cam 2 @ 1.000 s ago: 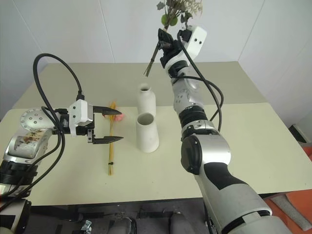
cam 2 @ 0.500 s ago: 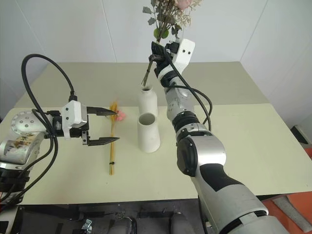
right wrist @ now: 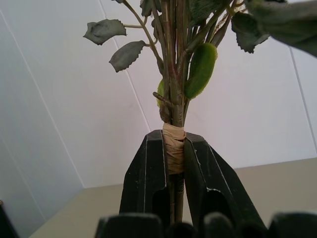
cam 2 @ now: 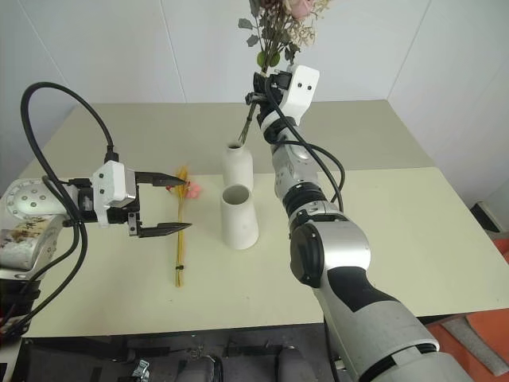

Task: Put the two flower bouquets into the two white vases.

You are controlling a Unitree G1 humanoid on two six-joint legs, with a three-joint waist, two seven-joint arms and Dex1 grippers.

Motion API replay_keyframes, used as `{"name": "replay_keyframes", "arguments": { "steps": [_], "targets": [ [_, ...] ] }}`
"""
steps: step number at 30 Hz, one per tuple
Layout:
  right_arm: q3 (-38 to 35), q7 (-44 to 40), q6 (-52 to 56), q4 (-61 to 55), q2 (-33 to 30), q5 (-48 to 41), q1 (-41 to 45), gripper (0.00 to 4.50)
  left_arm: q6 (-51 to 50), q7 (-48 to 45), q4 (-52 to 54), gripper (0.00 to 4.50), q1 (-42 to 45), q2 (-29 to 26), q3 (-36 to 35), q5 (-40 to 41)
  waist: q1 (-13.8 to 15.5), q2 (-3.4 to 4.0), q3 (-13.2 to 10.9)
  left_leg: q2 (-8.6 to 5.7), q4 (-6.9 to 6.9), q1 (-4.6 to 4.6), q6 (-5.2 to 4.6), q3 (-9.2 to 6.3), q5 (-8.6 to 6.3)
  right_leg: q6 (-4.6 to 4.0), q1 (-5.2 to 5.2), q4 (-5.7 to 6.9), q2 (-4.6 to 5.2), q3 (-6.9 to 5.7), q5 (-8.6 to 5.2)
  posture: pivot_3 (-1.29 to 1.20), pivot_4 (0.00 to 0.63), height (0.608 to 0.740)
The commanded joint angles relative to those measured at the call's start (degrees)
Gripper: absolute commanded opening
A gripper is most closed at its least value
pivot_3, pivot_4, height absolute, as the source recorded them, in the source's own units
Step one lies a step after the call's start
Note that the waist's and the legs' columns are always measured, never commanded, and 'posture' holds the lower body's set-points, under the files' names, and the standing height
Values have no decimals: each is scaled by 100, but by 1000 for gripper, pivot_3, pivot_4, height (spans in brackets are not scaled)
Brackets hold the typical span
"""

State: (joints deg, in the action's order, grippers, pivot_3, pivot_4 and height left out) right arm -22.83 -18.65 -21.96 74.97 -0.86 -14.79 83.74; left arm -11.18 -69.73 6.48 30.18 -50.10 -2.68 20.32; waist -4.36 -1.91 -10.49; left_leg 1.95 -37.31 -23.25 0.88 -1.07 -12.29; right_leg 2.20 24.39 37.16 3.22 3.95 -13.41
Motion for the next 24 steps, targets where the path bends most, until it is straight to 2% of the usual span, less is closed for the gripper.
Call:
{"name": "replay_keyframes", "arguments": {
  "steps": [1,11,24],
  "targets": [
    [43,-138,-74,-74,118,20,71,231,-4,47,207,4500,-45,-114,-217,88,-17,0,0,0,0,0,0,1,0,0,0,0,0,0,0,0,150,740],
    [40,-158,-140,-92,165,39,225,231,3,105,240,4500,-111,-102,-245,91,-140,0,0,0,5,2,1,-1,0,-1,-1,2,0,1,0,0,150,740],
    [-34,-52,-218,-91,166,48,456,231,-27,190,418,4500,-390,-172,-420,138,-127,1,-1,0,18,-3,1,-2,1,-2,1,1,1,0,1,0,150,740]
  ]
}}
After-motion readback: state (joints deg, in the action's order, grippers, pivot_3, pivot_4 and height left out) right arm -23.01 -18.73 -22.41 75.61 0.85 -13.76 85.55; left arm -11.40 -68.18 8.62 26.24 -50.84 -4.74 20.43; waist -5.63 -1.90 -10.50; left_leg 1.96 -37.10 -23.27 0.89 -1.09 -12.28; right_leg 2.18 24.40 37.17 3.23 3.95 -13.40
